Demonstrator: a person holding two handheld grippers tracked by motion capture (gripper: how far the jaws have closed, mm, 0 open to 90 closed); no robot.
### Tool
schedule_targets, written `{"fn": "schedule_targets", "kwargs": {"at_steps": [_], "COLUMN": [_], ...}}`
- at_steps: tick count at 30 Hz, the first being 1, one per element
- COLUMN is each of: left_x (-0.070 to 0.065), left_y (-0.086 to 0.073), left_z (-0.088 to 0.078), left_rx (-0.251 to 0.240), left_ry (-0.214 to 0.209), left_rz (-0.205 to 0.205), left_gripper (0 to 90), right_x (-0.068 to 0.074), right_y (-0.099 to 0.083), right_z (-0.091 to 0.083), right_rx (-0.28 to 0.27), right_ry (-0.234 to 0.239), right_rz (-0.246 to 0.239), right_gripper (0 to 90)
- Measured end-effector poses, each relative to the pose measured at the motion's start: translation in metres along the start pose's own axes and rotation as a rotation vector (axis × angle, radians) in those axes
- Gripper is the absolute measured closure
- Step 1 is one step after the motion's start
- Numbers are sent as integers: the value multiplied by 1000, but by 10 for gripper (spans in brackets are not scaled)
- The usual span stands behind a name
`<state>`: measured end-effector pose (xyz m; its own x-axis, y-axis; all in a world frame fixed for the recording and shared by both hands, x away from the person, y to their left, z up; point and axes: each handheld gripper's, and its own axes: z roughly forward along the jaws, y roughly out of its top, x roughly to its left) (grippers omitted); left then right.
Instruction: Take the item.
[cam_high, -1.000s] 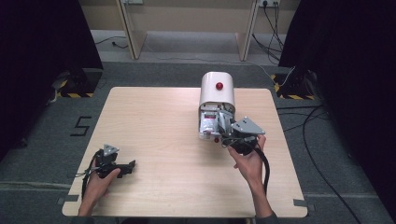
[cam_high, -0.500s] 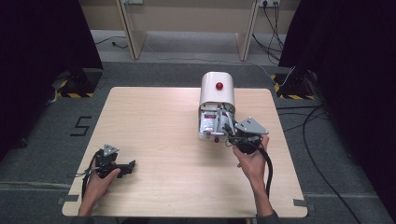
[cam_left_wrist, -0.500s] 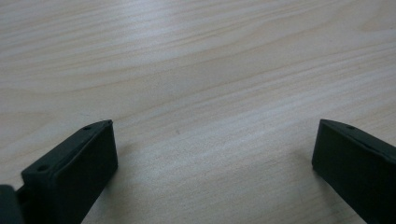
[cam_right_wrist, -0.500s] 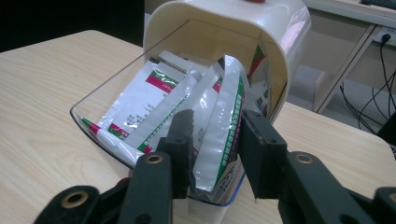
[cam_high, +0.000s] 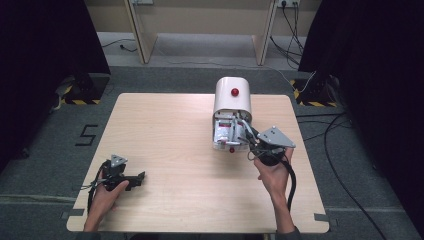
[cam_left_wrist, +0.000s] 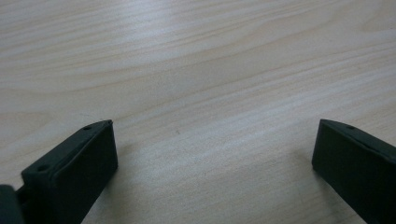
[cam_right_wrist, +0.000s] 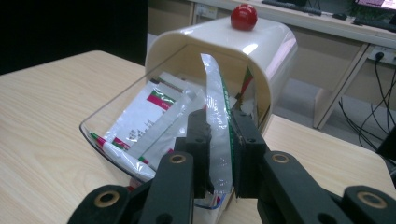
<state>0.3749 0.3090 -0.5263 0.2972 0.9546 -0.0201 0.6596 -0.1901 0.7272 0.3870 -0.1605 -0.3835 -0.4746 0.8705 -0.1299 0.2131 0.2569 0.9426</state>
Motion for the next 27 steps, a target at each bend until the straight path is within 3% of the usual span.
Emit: {"fn": "schedule_targets", "kwargs": {"at_steps": [3, 27], "left_x": [0, 0], "left_y": [0, 0], "left_z": [0, 0], "left_rx": [0, 0], "left_ry": [0, 0], "left_rz": [0, 0], "left_gripper": [0, 0], "right_x": [0, -1], "right_y": [3, 10], "right_z": [-5, -18], "right_rx": [-25, -70], "right_ry": [16, 34], "right_rz": [5, -5], "right_gripper": [804, 807]}}
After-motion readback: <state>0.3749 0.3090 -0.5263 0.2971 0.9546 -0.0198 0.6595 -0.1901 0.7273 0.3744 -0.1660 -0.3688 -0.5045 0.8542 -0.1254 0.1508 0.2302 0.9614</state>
